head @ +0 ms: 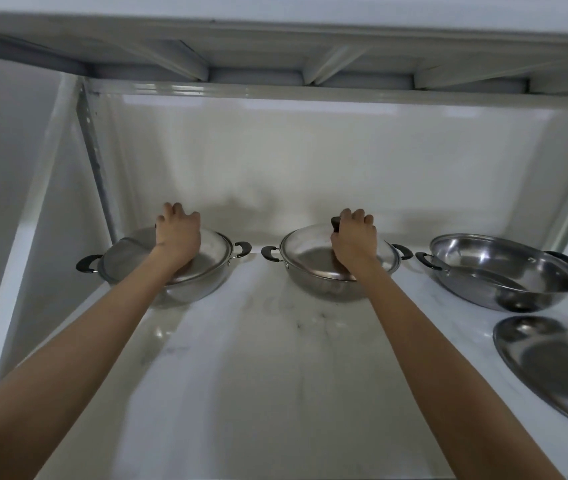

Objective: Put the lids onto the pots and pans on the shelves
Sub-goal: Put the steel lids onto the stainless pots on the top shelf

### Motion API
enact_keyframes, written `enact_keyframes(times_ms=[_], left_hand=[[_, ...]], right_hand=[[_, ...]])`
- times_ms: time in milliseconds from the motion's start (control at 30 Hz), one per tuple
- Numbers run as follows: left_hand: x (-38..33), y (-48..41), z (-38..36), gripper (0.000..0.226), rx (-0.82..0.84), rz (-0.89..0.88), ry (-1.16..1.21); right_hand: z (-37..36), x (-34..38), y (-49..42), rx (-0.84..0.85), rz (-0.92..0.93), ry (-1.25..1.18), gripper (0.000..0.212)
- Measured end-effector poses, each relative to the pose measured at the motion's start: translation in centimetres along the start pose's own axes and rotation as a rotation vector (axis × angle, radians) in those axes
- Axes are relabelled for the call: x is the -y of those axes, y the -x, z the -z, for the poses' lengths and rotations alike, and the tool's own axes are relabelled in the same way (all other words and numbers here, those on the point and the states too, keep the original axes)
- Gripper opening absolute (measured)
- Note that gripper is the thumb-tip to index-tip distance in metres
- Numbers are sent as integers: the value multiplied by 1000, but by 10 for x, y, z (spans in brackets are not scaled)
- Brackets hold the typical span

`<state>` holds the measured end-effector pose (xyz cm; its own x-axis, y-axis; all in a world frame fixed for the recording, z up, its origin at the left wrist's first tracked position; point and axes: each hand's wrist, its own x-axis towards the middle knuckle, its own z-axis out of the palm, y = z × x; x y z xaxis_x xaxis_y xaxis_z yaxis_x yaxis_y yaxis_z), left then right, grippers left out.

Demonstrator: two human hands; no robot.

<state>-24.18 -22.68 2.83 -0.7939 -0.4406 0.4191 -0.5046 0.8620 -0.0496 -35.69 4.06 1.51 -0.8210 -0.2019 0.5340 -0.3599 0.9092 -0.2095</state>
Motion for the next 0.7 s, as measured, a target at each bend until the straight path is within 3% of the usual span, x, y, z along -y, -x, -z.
enact_keyframes(times_ms=[100,367,533,700], left_hand=[[-27,11,16,33,148,-85,78],[-120,75,61,35,358,-382,215],[-195,125,77,26,402,-513,218],[-293,172,87,35,408,-549,310]], right_hand=[[15,-6,15,62,12,18,30],[60,-50,63,269,-2,-25,24],[92,-102,94,324,8,4,31],[127,-183,118,316,38,21,32]])
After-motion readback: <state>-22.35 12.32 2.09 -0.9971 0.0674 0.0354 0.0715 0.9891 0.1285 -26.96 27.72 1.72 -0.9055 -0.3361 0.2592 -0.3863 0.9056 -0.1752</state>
